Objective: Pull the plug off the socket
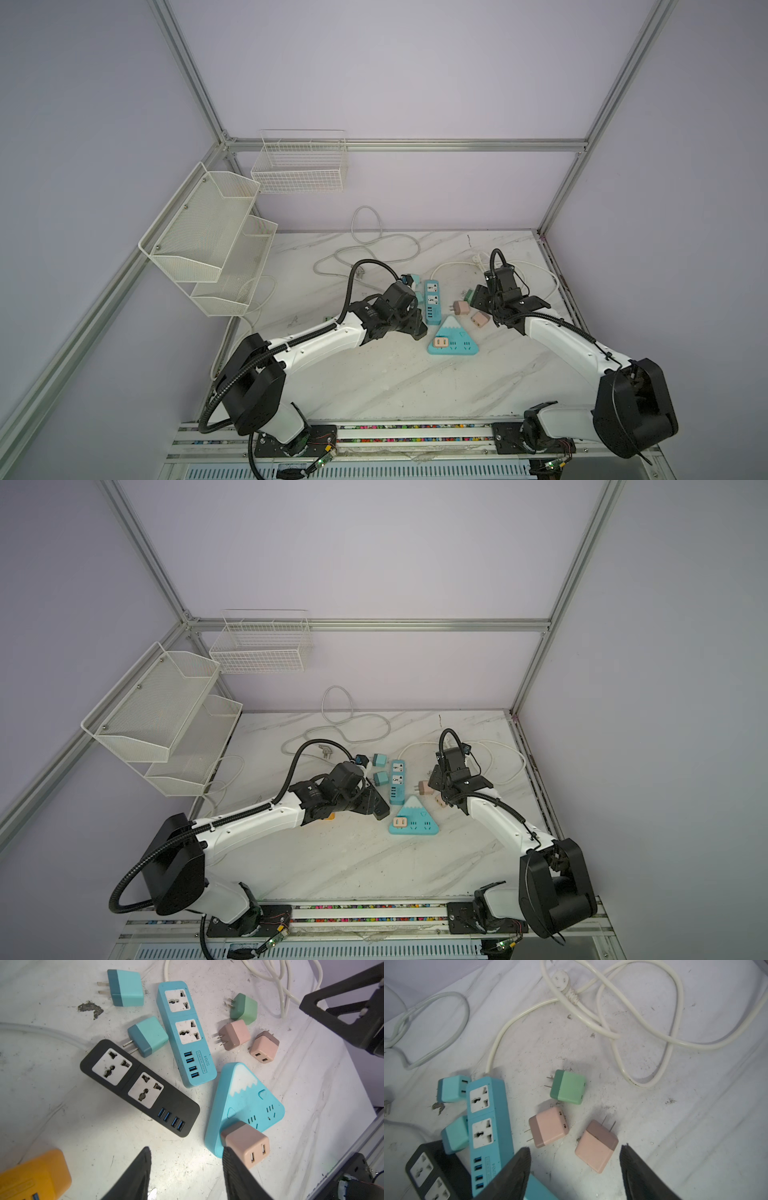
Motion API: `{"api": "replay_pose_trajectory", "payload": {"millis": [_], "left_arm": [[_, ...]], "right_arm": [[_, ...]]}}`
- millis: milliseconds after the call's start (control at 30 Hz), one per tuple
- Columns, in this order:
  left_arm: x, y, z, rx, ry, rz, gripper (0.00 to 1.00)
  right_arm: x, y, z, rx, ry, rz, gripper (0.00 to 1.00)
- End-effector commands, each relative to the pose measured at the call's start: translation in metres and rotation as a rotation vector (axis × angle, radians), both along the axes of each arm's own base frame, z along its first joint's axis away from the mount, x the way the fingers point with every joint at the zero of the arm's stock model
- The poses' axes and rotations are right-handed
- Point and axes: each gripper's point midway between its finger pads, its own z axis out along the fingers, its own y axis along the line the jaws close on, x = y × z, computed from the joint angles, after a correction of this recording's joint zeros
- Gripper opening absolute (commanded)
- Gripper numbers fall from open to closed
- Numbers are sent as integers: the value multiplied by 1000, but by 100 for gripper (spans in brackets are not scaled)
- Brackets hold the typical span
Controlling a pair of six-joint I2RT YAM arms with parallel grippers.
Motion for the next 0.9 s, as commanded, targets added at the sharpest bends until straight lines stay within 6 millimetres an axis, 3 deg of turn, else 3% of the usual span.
{"api": "replay_pose_trajectory", "payload": {"millis": [0, 33, 200, 600, 867], "left_arm": [[-9, 9, -2, -90, 25, 62, 56], [-15, 12, 6, -124, 20, 68, 55], [-33, 23, -7, -197, 60, 102, 55], [-55, 14, -29, -343, 51, 32, 55], [-54, -14, -35, -372, 42, -49, 53]], "right_arm": [[-15, 22, 11, -13, 22, 99, 72], [-18, 32, 15, -17, 21, 129, 73], [-41, 72, 20, -43, 30, 264, 74], [-99, 112, 26, 92, 81, 375, 78], [-115, 127, 10, 48, 119, 395, 79]]}}
